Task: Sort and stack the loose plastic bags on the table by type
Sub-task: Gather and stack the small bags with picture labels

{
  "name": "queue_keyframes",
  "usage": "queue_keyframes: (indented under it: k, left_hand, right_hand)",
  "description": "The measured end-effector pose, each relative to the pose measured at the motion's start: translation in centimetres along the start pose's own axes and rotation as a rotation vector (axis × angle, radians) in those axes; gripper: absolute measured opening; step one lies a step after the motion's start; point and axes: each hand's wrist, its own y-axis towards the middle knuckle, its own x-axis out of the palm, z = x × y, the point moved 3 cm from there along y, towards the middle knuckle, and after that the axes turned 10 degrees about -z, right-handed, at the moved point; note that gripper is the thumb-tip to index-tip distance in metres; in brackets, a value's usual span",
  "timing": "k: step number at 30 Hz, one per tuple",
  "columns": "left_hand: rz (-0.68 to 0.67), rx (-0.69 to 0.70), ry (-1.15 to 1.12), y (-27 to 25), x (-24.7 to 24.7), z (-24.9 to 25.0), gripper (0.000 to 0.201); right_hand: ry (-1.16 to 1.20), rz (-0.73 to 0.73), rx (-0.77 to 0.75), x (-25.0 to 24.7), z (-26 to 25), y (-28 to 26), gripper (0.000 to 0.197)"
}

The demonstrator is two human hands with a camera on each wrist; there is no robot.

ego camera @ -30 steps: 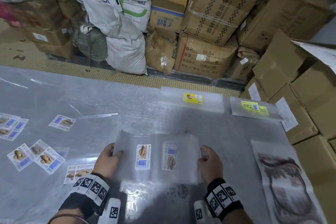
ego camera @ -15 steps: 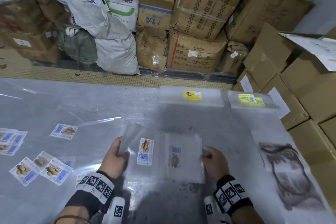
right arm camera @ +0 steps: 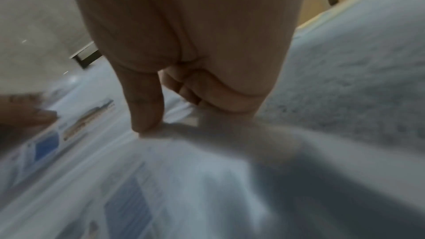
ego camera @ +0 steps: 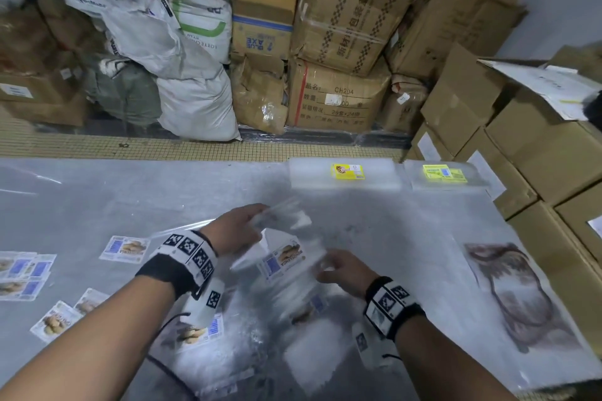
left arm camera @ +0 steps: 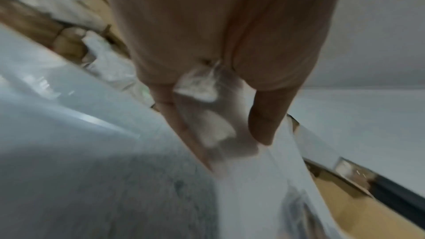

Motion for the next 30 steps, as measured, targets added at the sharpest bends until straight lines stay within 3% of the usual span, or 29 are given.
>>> queue_keyframes:
  k: [2, 4, 6, 8, 10, 13, 16, 18, 20, 22, 25, 28, 30]
  left_hand:
    - [0.032, 0.001, -0.038, 0.3, -0.4, -0.8, 0.04]
    - [0.159, -0.02, -0.216, 0.6, -0.3, -2.7, 0.034]
    - [0.239, -0.089, -0.71, 0.9, 0.6, -5.5, 0.033]
    - [0.082, -0.184, -1.17, 1.1, 3.7, -7.3, 0.037]
    - [0.03, -0.26, -1.088, 0.5, 6.4, -7.5, 0.03]
    - [0.061, -0.244, -0.889, 0.9, 8.8, -7.1, 0.018]
    - [0.204, -0.221, -0.841, 1.1, 8.7, -6.7, 0.007]
    - [0.323, -0.194, -0.93, 1.0, 8.6, -6.8, 0.04]
    - [0.348, -0.167, -1.003, 0.5, 8.5, -6.7, 0.063]
    - [0.307, -0.208, -0.967, 0.4, 8.9, -6.8, 0.062]
    - [0.262, -0.309, -0.759, 0.1, 9.6, -7.4, 0.041]
    - [0.208, -0.383, -0.706, -0.3, 9.9, -7.1, 0.058]
    - [0.097, -0.414, -0.763, -0.6, 10.2, -6.5, 0.067]
  right_hand:
    - [0.07, 0.022, 0.005, 0.6, -0.4, -0.3, 0.015]
    - [0.135, 0.043, 0.033, 1.0, -0.5, -0.6, 0.023]
    - [0.232, 0.088, 0.089, 1.0, -0.1, -0.9, 0.023]
    - [0.398, 0.118, 0.142, 1.3, 0.9, -1.2, 0.022]
    - [0.542, 0.131, 0.184, 1.6, 1.9, -1.2, 0.022]
    - [0.64, 0.169, 0.26, 2.2, 2.3, -1.5, 0.019]
    - [0.763, 0.203, 0.313, 2.6, 2.8, -1.9, 0.023]
    - [0.755, 0.213, 0.311, 2.9, 3.1, -1.9, 0.019]
    - [0.81, 0.227, 0.305, 3.2, 3.4, -1.9, 0.017]
    - [0.959, 0.238, 0.289, 3.6, 4.0, -1.8, 0.032]
    - [1.115, 0.166, 0.212, 4.3, 4.2, -1.7, 0.053]
    - [1.125, 0.126, 0.157, 4.3, 3.1, -2.1, 0.039]
    - [1.1, 0.143, 0.147, 4.2, 3.2, -2.1, 0.035]
